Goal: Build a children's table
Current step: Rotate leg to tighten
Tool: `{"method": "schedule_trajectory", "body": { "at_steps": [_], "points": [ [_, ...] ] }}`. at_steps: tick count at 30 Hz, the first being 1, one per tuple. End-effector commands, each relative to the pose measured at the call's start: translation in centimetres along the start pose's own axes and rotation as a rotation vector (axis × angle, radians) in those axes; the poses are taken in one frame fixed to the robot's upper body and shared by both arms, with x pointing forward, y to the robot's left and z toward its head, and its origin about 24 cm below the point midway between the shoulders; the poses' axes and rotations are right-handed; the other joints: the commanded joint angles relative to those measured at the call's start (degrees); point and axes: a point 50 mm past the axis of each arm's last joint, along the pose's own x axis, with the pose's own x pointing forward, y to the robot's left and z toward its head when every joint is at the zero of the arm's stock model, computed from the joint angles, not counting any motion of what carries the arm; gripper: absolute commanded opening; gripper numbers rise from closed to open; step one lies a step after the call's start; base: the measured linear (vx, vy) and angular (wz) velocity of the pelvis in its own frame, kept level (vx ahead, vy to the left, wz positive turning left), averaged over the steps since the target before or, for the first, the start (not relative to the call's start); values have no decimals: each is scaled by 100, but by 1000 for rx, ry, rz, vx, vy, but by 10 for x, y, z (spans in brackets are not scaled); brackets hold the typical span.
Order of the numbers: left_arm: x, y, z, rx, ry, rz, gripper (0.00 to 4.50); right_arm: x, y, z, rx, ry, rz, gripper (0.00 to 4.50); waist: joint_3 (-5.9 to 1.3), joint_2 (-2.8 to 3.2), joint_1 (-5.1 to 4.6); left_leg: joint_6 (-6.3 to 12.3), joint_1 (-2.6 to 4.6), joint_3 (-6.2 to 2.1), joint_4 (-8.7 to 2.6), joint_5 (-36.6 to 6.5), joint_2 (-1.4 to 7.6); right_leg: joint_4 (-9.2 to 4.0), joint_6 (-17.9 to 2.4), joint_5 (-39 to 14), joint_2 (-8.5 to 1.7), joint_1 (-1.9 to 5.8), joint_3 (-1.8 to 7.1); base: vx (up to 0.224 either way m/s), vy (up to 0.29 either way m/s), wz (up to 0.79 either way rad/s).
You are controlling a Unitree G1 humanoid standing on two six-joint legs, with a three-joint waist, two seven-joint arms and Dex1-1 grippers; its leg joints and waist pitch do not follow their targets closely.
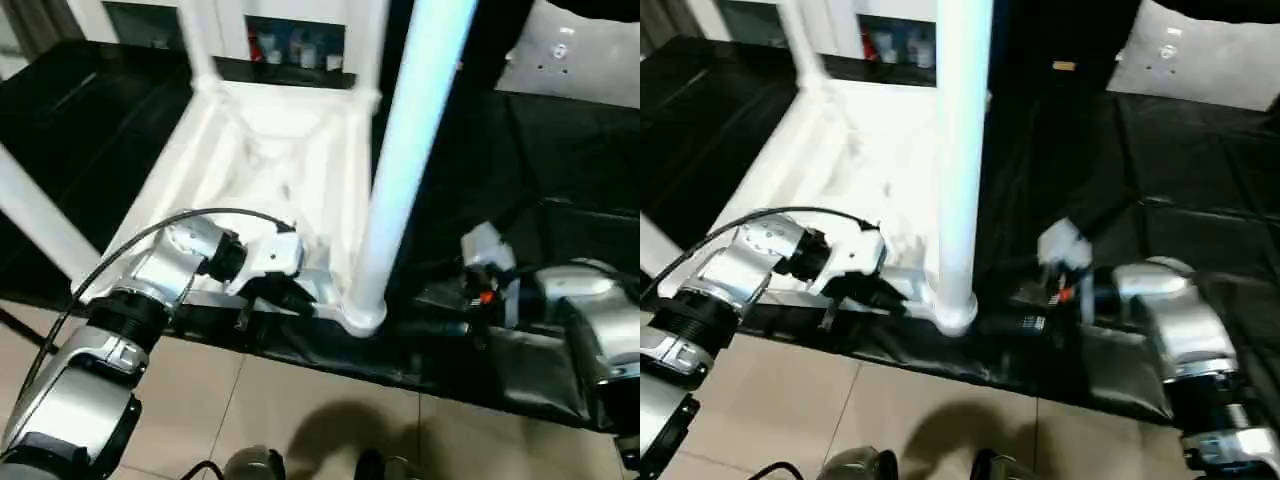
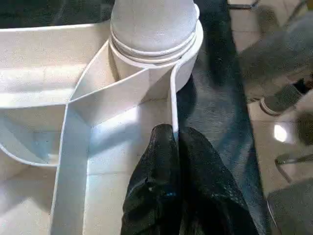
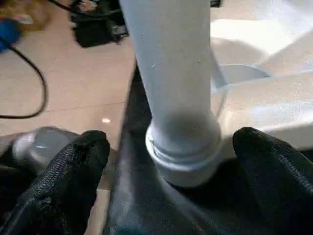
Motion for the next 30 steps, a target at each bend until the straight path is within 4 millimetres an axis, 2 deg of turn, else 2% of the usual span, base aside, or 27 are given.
{"method": "schedule_trajectory", "body": {
  "at_steps": [1, 3, 4, 7, 10, 13, 15, 17, 21, 25, 27, 29, 30],
  "points": [
    [19, -6, 3, 43, 47, -139, 0, 5, -3, 5, -6, -8, 55, 410, -467, -37, -29, 694, 79, -309, -383, -421, 671, -333, -860, -1289, -733, 377, 546, 0, 0, 0],
    [20, -5, 4, 52, 49, -142, 0, 8, -4, 4, -8, 5, 78, 391, -453, -38, -13, 667, 93, -310, -387, -433, 683, -345, -826, -1357, -733, 361, 551, 0, 0, 0],
    [20, -5, 4, 56, 50, -143, 0, 10, -5, 4, -9, 10, 86, 366, -458, -34, -7, 648, 98, -309, -391, -441, 682, -350, -808, -1397, -738, 367, 552, 0, 0, 0],
    [19, -4, 4, 63, 56, -147, 0, 13, -7, 3, -12, 25, 109, 362, -458, -46, 10, 636, 91, -311, -388, -416, 675, -336, -797, -1356, -743, 365, 557, 0, 0, 0],
    [18, -5, 3, 65, 61, -148, 0, 18, -9, 2, -8, 41, 135, 325, -456, -54, 11, 647, 82, -316, -391, -378, 678, -317, -816, -1317, -745, 369, 552, 0, 0, 0],
    [17, -6, 1, 63, 65, -151, 0, 21, -12, 2, -4, 41, 146, 321, -441, -49, 6, 623, 84, -307, -395, -446, 668, -347, -778, -1482, -748, 369, 552, 0, 0, 0],
    [17, -6, 0, 61, 67, -153, 0, 23, -13, 3, -3, 36, 154, 281, -440, -50, 4, 639, 91, -315, -397, -399, 688, -329, -782, -1399, -743, 353, 554, 0, 0, 0],
    [16, -7, -1, 58, 69, -154, 0, 26, -14, 5, 0, 24, 163, 282, -435, -51, 4, 647, 90, -317, -399, -397, 695, -326, -793, -1380, -749, 353, 560, 0, 0, 0],
    [16, -8, -2, 53, 69, -156, 0, 28, -13, 6, 11, 14, 186, 237, -425, -62, 6, 639, 85, -312, -405, -432, 681, -343, -759, -1497, -759, 363, 563, 0, 0, 0],
    [15, -6, -2, 26, 51, -134, 0, 29, -10, 7, 57, -22, 206, 220, -416, -66, -6, 615, 96, -316, -414, -457, 694, -352, -736, -1590, -751, 348, 563, 0, 0, 0],
    [14, -5, -1, 6, 35, -111, 0, 30, -9, 10, 92, -59, 203, 216, -412, -54, -7, 593, 100, -313, -416, -482, 693, -359, -741, -1599, -752, 347, 567, 0, 0, 0],
    [15, -2, -2, -38, 15, -47, 0, 37, -4, 18, 119, -98, 208, 215, -395, -11, -8, 554, 102, -323, -425, -485, 702, -356, -749, -1548, -749, 344, 572, 0, 0, 0],
    [15, 0, -2, -59, 11, -19, 0, 40, -2, 20, 121, -109, 197, 215, -392, -27, -14, 549, 106, -324, -433, -486, 709, -369, -733, -1532, -740, 345, 577, 0, 0, 0]
  ]
}}
